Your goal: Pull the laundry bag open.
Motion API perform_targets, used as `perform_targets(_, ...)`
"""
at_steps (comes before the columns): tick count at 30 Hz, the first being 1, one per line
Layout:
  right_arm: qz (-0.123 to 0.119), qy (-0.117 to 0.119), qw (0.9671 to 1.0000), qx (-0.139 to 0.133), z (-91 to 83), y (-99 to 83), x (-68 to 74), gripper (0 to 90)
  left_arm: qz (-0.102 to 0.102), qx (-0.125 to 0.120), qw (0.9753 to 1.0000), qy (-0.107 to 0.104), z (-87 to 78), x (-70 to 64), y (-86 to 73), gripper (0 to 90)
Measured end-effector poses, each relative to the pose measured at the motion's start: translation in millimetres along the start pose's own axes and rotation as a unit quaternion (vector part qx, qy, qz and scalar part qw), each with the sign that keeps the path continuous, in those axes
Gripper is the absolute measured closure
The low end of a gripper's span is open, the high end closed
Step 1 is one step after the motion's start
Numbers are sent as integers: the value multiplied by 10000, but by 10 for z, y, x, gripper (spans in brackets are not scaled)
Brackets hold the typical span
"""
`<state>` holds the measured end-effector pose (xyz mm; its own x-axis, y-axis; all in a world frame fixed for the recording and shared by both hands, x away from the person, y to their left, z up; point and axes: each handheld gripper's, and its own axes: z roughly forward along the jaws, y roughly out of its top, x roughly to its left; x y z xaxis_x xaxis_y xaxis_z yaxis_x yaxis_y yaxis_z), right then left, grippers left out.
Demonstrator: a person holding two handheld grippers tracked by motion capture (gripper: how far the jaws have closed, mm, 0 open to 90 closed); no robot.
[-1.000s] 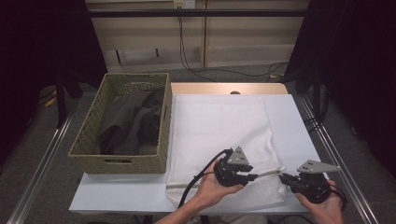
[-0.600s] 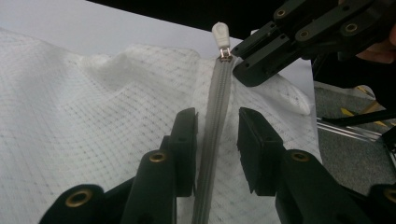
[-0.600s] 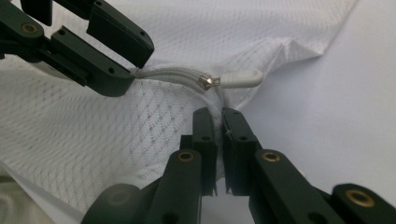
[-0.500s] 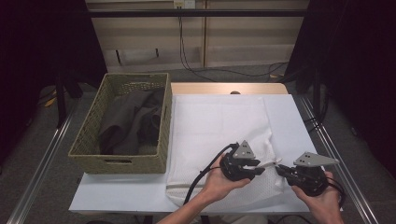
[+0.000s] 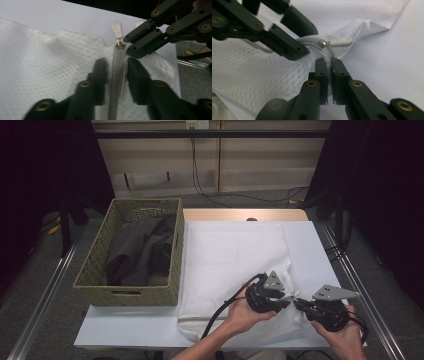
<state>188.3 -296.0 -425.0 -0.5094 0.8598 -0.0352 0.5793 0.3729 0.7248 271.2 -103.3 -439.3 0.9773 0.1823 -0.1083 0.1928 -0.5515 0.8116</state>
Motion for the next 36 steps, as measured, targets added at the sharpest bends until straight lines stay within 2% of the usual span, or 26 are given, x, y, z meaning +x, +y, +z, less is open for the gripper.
perform_targets(2, -26, -6, 10000, -20, -9, -1, 3, 847, -7, -12, 10000, -5, 12, -4, -6, 829)
perform_targets(3, -16, 30, 10000, -43, -22, -7, -3, 835, -50, -9, 10000, 7, 26, -5, -24, 858)
perform_targets(5, 60, 21, 10000, -70, -32, -13, -4, 779, -64, -21, 10000, 27, 25, 0, -32, 867)
perform_targets(6, 60, 21, 10000, -70, -32, -13, -4, 779, -64, -21, 10000, 27, 25, 0, -32, 868)
perform_targets(7, 269, 95, 9995, -166, -48, -15, -21, 599, -73, -37, 9999, 73, 17, -6, -38, 868)
perform_targets(9, 528, 361, 9972, -382, -76, -24, -64, 580, -121, -150, 9997, 125, -23, -5, -50, 868)
perform_targets(10, 528, 361, 9972, -382, -76, -24, -64, 580, -121, -150, 9997, 125, -23, -5, -50, 868)
perform_targets(11, 684, 448, 9953, -520, -107, -25, -87, 564, -149, -268, 9995, 110, -35, -1, -60, 868)
perform_targets(12, 984, 654, 9910, -635, -134, -36, -133, 528, -136, -345, 9992, 124, -65, 3, -63, 868)
perform_targets(13, 1116, 802, 9883, -661, -134, -48, -156, 524, -136, -396, 9991, 104, -73, 6, -65, 868)
perform_targets(16, 1342, 1056, 9835, -598, -92, -78, -184, 503, -147, -531, 9984, 130, -124, 1, -64, 868)
perform_targets(17, 1342, 1056, 9835, -598, -92, -78, -184, 503, -147, -531, 9984, 130, -124, 1, -64, 868)
perform_targets(18, 1392, 1170, 9817, -576, -65, -89, -200, 492, -126, -594, 9981, 78, -140, 6, -68, 868)
perform_targets(19, 1511, 1282, 9786, -556, -45, -96, -212, 480, -160, -603, 9980, 140, -153, 1, -66, 868)
perform_targets(20, 1643, 1480, 9733, -611, -23, -95, -229, 479, -188, -697, 9974, 46, -154, 15, -74, 868)
perform_targets(21, 1692, 1597, 9705, -634, -13, -89, -234, 491, -160, -623, 9979, 86, -161, 12, -74, 868)
perform_targets(25, 1876, 1828, 9623, -736, 0, -84, -261, 544, -102, -637, 9979, 106, -142, 6, -113, 868)
perform_targets(26, 1876, 1828, 9623, -736, 0, -84, -261, 544, -102, -637, 9979, 106, -142, 6, -113, 868)
perform_targets(27, 1986, 1906, 9575, -859, -6, -100, -294, 589, -49, -535, 9985, 121, -145, 9, -128, 868)
perform_targets(28, 2027, 1952, 9555, -885, -10, -106, -306, 595, -6, -529, 9985, 119, -143, 5, -135, 868)
perform_targets(29, 2027, 1952, 9555, -885, -10, -106, -306, 595, -6, -529, 9985, 119, -143, 5, -135, 868)
perform_targets(31, 2091, 2010, 9524, -937, -19, -116, -325, 608, 64, -443, 9989, 135, -129, -17, -144, 868)
perform_targets(32, 2095, 2024, 9516, -975, -22, -114, -334, 612, 87, -457, 9989, 67, -106, -31, -151, 868)
perform_targets(34, 2157, 2094, 9475, -1087, -31, -111, -344, 640, 190, -407, 9989, 135, -82, -55, -159, 868)
perform_targets(35, 2131, 2039, 9491, -1101, -37, -107, -352, 656, 211, -354, 9991, 126, -75, -59, -158, 868)
perform_targets(36, 2131, 2039, 9491, -1101, -37, -107, -352, 656, 211, -354, 9991, 126, -75, -59, -158, 868)
